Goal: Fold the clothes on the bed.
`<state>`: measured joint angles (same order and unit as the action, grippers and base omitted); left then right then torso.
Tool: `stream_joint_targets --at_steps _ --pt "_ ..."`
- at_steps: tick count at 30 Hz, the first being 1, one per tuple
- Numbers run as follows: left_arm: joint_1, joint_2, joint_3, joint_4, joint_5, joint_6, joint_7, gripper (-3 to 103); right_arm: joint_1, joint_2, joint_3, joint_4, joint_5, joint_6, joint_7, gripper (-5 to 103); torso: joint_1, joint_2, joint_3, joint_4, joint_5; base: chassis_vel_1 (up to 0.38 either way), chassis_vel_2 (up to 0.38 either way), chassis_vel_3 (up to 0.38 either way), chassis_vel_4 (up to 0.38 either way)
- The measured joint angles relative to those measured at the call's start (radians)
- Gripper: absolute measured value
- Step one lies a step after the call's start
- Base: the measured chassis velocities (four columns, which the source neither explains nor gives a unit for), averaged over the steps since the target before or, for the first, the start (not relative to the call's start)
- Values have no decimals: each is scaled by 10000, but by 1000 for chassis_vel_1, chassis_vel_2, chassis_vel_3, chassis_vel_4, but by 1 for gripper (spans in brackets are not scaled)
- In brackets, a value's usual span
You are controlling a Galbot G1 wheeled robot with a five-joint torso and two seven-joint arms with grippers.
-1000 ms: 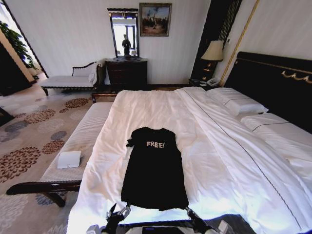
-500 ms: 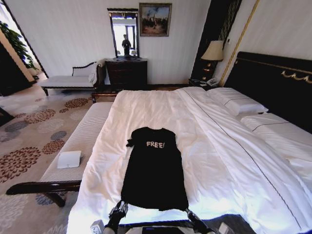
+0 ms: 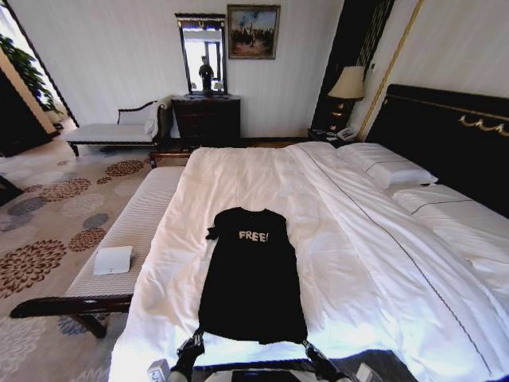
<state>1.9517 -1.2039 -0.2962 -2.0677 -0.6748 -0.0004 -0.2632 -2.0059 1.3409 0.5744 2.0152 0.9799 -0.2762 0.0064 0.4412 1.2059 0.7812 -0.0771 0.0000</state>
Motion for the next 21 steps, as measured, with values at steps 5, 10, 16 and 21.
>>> stream_joint_targets --at_steps 5,10,16,21 --pt "269 -87 -185 -242 345 -173 8 0 -112 31 9 303 -835 202 -1 0 0 0 0 1 0 0 0 0 0" --pt "921 -251 -641 -803 347 -583 45 0 -401 142 190 983 -1833 240 178 0 0 0 -1 0 0 0 0 0 0" --pt "2078 -305 -963 -1256 529 -1303 86 0 -682 136 601 1470 -1939 -222 688 0 0 0 -1 0 0 0 0 0 0" --pt "2883 -390 -948 -1366 814 -1845 126 0 -956 105 823 1642 -1986 -519 1048 0 -1 0 -1 0 1 0 0 0 0"
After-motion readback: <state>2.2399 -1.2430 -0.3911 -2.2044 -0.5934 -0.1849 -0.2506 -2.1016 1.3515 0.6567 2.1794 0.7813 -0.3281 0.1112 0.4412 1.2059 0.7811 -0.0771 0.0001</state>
